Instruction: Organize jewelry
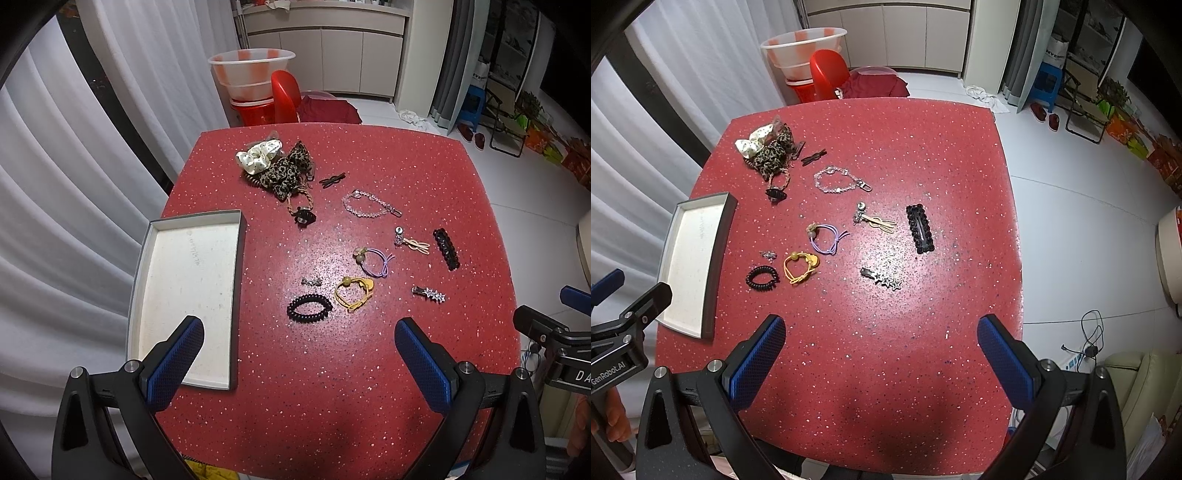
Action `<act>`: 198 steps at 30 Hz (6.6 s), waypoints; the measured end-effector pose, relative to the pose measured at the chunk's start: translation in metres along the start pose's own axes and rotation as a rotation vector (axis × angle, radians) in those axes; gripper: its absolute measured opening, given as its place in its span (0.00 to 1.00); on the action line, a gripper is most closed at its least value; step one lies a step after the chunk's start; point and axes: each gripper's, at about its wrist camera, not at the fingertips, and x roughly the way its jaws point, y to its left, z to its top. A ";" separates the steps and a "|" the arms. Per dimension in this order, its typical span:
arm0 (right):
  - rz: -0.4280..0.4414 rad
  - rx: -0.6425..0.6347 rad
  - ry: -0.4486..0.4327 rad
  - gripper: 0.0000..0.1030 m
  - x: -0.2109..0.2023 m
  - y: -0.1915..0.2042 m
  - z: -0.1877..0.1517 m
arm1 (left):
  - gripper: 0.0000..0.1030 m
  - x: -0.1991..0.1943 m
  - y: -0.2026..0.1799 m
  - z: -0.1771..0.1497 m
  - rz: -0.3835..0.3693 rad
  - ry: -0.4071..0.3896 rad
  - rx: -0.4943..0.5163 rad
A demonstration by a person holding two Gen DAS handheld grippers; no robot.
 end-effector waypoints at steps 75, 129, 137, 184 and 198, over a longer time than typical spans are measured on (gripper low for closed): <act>-0.087 -0.010 0.079 0.87 0.236 -0.054 0.095 | 0.70 0.256 -0.012 0.027 -0.075 0.180 -0.114; 0.193 0.042 0.050 0.31 0.079 0.069 0.034 | 0.25 0.075 0.093 -0.003 -0.203 0.026 -0.113; 0.256 -0.032 0.046 0.31 0.086 0.170 0.042 | 0.25 0.088 0.177 -0.006 -0.155 0.027 -0.148; 0.348 -0.060 0.137 0.53 0.240 0.321 0.107 | 0.67 0.261 0.234 0.045 0.052 0.045 -0.188; 0.370 -0.011 0.111 0.61 0.189 0.290 0.102 | 0.98 0.223 0.224 0.031 0.060 0.038 -0.187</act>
